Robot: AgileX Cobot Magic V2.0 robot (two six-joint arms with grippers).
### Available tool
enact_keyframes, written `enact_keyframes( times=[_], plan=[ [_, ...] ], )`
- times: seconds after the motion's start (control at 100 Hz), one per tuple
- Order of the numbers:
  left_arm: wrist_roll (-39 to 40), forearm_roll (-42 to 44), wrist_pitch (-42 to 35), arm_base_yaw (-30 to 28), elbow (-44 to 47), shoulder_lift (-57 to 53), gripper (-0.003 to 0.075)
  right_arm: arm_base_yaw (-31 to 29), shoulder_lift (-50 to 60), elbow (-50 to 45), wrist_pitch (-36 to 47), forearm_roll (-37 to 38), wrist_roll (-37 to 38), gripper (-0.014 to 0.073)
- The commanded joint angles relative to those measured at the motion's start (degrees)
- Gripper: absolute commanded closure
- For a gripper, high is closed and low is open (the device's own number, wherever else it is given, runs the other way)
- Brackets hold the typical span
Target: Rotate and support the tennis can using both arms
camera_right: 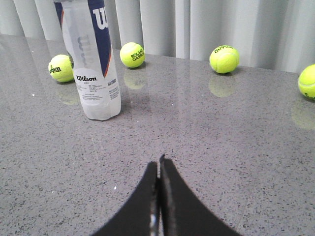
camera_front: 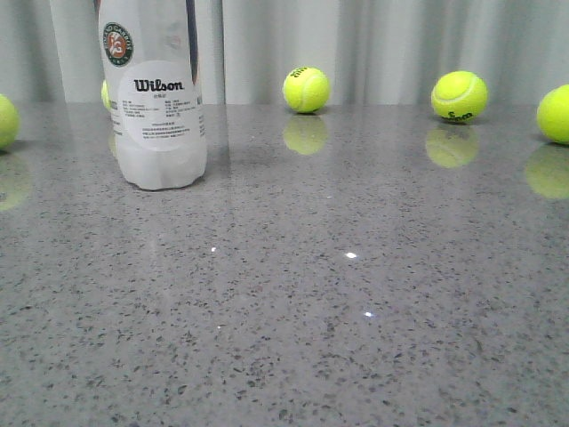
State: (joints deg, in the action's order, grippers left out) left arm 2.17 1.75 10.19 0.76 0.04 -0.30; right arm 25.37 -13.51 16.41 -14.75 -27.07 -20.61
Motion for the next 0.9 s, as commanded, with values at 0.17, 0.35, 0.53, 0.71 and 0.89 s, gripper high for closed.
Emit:
enact_keyframes(
  times=[0.17, 0.35, 0.53, 0.71, 0.89],
  plan=[
    [0.5, 0.0, -4.9, 0.1, 2.6, -1.8, 0.0739, -1.4, -0.6, -5.1, 21.7, -0.4, -0.5, 0.0655],
    [0.5, 0.0, -4.9, 0.1, 2.6, -1.8, 0.0738, -9.8, -0.6, -12.4, 38.9, 13.1, 4.4, 0.0655],
    [0.5, 0.0, -4.9, 0.1, 2.6, -1.8, 0.0738, -19.0, 2.3, -18.1, 39.6, 23.1, 18.4, 0.0655],
    [0.5, 0.0, -4.9, 0.1, 2.6, -1.8, 0.0739, -26.7, 8.0, -18.0, 23.7, 28.4, 21.6, 0.0655],
    [0.5, 0.0, -4.9, 0.1, 2.6, -1.8, 0.0739, -28.2, 15.2, -18.1, 13.3, 29.4, 21.6, 0.0655]
  ],
)
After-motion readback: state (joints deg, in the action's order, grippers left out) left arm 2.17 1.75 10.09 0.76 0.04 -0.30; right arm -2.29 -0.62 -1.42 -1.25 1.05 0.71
